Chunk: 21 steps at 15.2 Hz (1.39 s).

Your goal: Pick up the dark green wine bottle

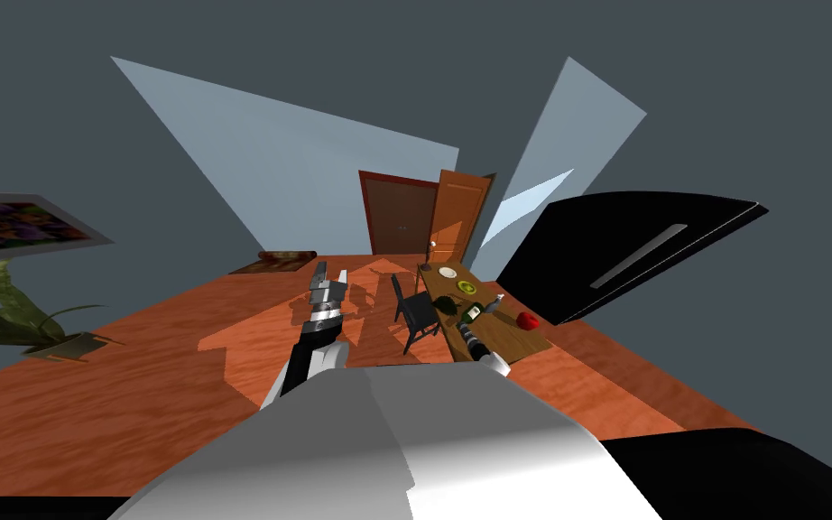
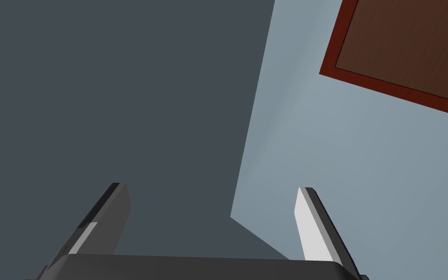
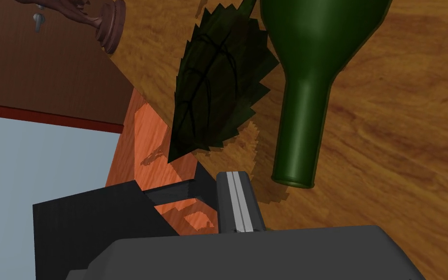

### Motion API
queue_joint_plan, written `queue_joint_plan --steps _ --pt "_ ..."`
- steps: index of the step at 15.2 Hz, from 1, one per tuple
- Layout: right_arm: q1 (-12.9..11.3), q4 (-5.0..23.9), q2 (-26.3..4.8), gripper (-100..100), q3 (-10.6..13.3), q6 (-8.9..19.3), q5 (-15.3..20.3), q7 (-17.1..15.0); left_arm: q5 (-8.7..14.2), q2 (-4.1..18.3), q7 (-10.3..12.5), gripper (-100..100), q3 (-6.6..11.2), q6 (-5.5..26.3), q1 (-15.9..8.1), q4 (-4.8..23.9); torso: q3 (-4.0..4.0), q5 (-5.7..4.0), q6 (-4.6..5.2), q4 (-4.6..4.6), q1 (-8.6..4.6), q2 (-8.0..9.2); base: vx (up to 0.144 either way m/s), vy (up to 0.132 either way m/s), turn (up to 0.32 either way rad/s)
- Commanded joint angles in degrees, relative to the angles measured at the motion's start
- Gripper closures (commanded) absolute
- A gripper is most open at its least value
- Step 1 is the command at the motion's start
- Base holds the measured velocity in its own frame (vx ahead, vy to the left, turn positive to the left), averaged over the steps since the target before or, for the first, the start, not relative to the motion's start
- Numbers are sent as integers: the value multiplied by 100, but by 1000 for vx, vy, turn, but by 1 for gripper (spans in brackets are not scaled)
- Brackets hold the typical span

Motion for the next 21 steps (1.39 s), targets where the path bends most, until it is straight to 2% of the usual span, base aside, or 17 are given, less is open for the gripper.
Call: queue_joint_plan --steps 1,3,4,5,7,10,11,12,14,17,18,19,21 --pt "28 -29 -22 100 207 -32 -286 -12 0 0 0 0 0 0 0 0 0 0 0 0 0 0 16 0 -3" --pt "28 -29 -22 100 207 -32 -459 -12 0 0 0 0 0 0 0 0 4 0 0 2 -1 8 0 0 0" --pt "305 -302 -285 100 468 -236 -644 238 0 0 0 0 0 0 0 0 6 0 0 2 -1 11 37 11 62" --pt "431 -406 -285 100 562 -236 -761 238 0 0 0 0 0 0 0 0 4 1 1 2 0 7 58 18 63" --pt "449 -406 -285 100 824 -236 -1020 238 0 0 0 0 0 0 0 0 0 1 0 0 3 0 38 8 6" --pt "449 -406 -285 100 845 -236 -1344 238 0 0 0 0 0 0 0 0 5 0 0 2 -1 8 5 0 -1" --pt "743 -713 -549 100 1124 -439 -1517 489 0 0 0 0 0 0 0 0 6 0 0 2 -2 12 37 9 60" --pt "856 -783 -549 100 1232 -439 -1636 489 0 0 0 0 0 0 0 0 4 1 0 2 0 7 61 14 69" --pt "870 -783 -549 100 1482 -439 -1894 489 0 0 0 0 0 0 0 0 -1 0 1 0 2 -1 39 5 7" --pt "870 -783 -549 100 1482 -439 -2229 489 0 0 0 0 0 0 0 0 5 0 0 2 -1 9 4 0 -3" --pt "1160 -1079 -812 100 1758 -642 -2387 740 0 0 0 0 0 0 0 0 7 0 0 3 -1 12 36 8 53" --pt "1274 -1160 -812 100 1856 -642 -2509 740 0 0 0 0 0 0 0 0 5 1 1 2 0 7 61 13 63" --pt "1291 -1160 -812 100 2118 -642 -2762 740 0 0 0 0 0 0 0 0 -1 0 0 0 3 -1 42 8 13"
